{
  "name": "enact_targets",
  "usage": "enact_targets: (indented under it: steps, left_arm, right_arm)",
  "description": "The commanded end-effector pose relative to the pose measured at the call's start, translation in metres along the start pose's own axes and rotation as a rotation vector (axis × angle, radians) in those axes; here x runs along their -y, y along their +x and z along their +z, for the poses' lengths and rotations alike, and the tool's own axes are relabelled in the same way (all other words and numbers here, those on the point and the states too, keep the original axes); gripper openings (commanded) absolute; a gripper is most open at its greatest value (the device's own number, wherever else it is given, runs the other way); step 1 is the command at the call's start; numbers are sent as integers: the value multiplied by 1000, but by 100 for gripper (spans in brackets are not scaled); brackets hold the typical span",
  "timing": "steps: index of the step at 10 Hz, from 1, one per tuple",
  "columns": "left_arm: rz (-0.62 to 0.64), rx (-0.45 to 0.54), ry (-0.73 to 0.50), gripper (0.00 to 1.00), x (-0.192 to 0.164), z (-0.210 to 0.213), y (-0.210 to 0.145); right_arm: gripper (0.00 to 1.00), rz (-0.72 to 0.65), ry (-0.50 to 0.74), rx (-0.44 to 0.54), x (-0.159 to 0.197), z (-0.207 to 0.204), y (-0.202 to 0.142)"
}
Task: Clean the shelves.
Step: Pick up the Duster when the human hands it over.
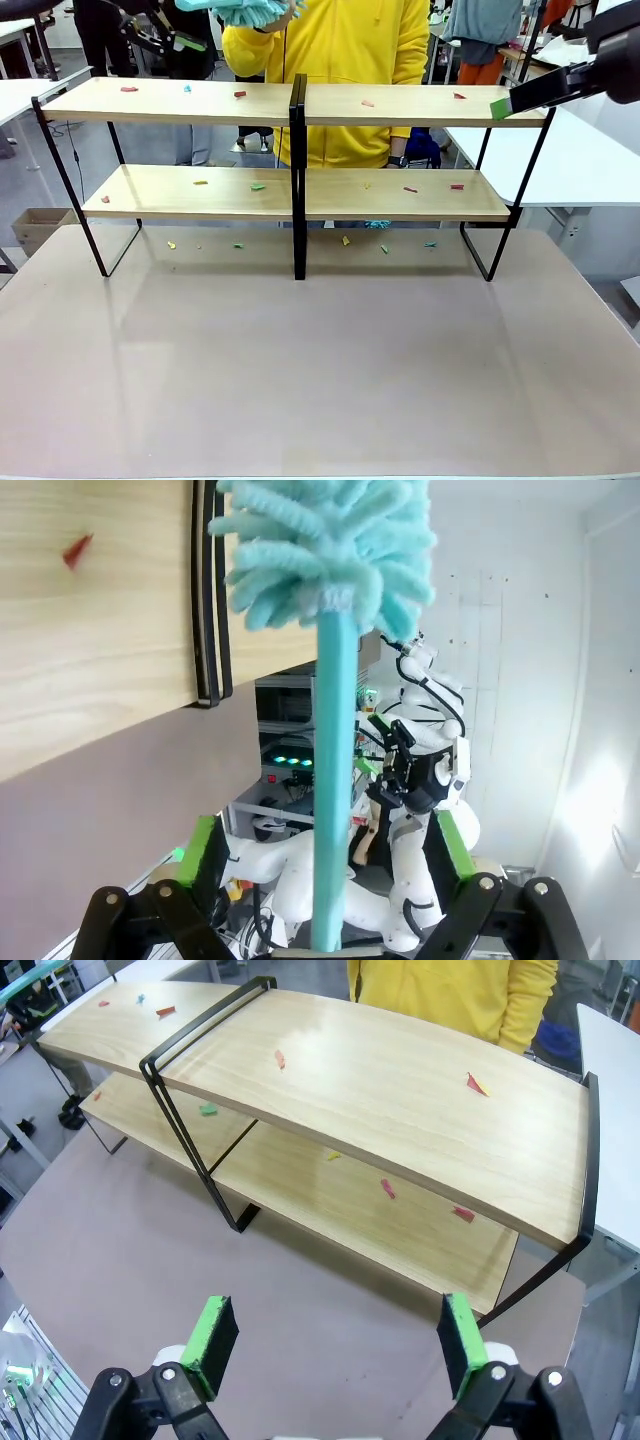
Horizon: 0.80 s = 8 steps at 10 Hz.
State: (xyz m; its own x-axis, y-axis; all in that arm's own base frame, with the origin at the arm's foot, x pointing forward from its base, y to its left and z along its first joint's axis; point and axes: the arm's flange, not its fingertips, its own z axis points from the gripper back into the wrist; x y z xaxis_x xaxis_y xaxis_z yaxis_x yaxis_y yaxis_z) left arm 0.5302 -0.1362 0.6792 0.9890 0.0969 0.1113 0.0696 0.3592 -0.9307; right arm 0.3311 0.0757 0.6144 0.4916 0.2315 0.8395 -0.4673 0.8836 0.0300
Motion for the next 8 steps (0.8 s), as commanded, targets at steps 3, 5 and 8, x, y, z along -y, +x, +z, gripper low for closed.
enact_targets:
  steps: [3,5,8]
  left_arm:
    - [15,40,-60,100,8,-2,3]
    - [7,50,-48,40,7,-5,0]
    - [-18,34,-55,0,7,-5,-1]
  right_arm:
    - [100,1,1,1,1,0,0]
    - [100,1,1,1,1,0,0]
    - [100,1,1,1,1,0,0]
